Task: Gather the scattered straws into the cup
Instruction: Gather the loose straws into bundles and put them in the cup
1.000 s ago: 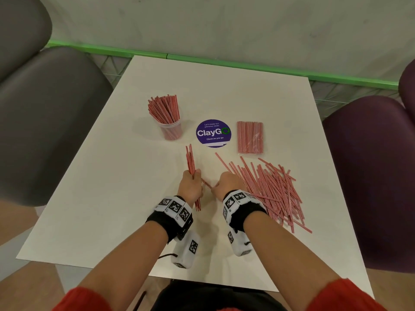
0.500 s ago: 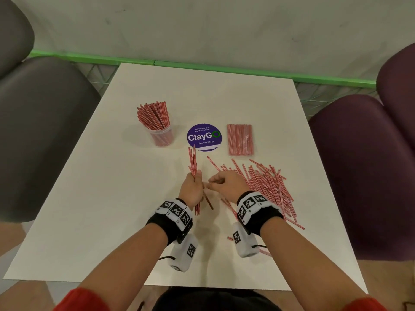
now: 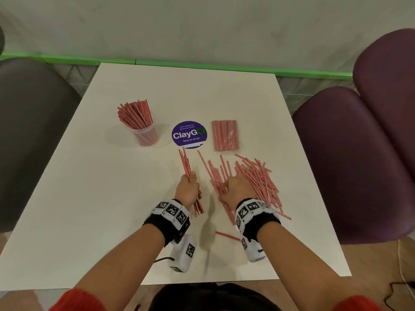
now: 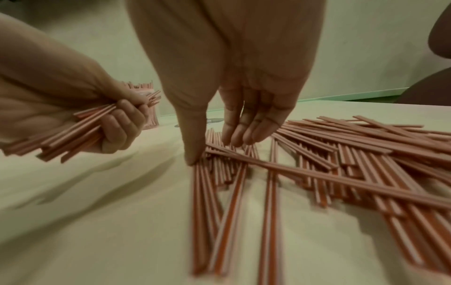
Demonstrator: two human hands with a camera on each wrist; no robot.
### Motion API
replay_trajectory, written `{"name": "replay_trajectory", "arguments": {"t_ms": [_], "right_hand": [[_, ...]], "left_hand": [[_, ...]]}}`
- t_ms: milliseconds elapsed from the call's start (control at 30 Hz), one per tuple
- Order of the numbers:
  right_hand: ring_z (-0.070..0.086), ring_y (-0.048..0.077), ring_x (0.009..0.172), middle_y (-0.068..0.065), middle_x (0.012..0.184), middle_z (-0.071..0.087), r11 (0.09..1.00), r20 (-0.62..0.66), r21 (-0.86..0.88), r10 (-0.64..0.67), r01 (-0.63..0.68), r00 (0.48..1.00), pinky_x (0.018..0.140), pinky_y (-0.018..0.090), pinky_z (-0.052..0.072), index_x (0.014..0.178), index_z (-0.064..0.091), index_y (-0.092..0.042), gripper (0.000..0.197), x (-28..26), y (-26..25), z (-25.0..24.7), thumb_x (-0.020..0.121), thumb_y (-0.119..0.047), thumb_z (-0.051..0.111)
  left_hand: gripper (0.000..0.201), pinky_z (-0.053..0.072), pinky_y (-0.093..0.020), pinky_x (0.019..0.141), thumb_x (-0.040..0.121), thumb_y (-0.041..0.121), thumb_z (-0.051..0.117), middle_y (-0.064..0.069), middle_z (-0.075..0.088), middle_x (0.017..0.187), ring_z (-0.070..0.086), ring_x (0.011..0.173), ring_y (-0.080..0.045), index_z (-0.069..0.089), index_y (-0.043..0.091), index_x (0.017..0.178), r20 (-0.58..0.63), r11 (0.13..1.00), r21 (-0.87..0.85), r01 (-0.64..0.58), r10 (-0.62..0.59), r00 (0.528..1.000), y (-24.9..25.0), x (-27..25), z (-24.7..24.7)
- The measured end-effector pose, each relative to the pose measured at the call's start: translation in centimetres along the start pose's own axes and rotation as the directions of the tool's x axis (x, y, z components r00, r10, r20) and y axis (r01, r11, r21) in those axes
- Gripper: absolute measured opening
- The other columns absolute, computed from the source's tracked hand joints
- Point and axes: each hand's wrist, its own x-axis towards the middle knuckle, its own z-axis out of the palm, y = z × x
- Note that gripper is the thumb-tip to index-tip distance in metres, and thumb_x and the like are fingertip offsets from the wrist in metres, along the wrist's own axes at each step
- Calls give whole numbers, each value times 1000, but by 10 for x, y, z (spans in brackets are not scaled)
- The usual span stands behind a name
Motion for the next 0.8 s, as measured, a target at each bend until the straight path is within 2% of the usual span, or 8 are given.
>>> {"name": "replay_trajectory", "arguments": {"t_ms": [100,200,267,367,533,633,700,800], "right_hand": [[64,25,96,12,105,67,1000,-13,-9,7,-7,1000,84,35,55,104,67,-4,25,1,-4,2,84,-20,65],[67,25,84,12,92,70,999,-6,-23,44,-44,999,73,31,57,97,69,-5,20,1,-8,2,84,-19,63],[67,25,84,12,92,71,997,14,-9,72,-71,997,70,29,56,97,70,-5,20,0,-9,0,83,-19,63],[69,25,85,12,92,73,993,51,65,92,-95,994,71,27,54,93,73,-4,19,0,-9,-8,84,-16,62],[67,21,98,10,105,73,954,-5,291,78,-74,997,79,19,45,105,72,-5,23,-4,-13,-27,86,-14,63],[65,16,77,8,88,73,892,3,450,51,-47,999,90,26,51,104,72,-4,25,-2,-21,-33,82,-17,69],[59,10,59,11,82,73,829,63,556,27,-57,998,76,25,57,98,74,-2,23,-1,-27,-33,80,-15,71],[57,5,48,2,58,66,803,88,595,-7,-47,996,53,15,48,90,75,-1,15,-1,-37,-31,80,-9,66]], "left_hand": [[26,39,-27,52,102,29,29,-3,43,67,42,53,-15,41,7,96,-11,1000,-9,-5,5,1000,0,-4,-2],[24,40,-26,52,101,28,29,-3,43,68,42,54,-14,41,7,96,-17,1000,-17,7,-7,1000,-1,-6,-5],[23,40,-26,52,101,26,30,-3,43,69,42,55,-14,41,9,93,-12,1000,-23,16,-17,1000,-2,-8,-7],[21,40,-27,52,101,24,31,-3,44,69,42,54,-14,40,13,86,1,1000,-20,24,-24,1000,-3,-9,-8],[21,35,-24,49,101,28,34,-1,40,70,35,53,-11,40,8,102,67,1000,0,8,-8,998,1,-11,-2],[33,36,-24,49,99,38,35,0,40,68,36,51,-11,41,7,108,120,999,44,-23,18,993,6,-13,4],[44,36,-24,49,97,46,34,0,43,69,38,51,-11,42,6,112,132,998,51,-21,14,991,12,-13,7],[54,40,-25,49,93,53,38,-7,54,79,47,57,-14,43,3,115,130,997,82,-14,3,991,15,-9,8]]}}
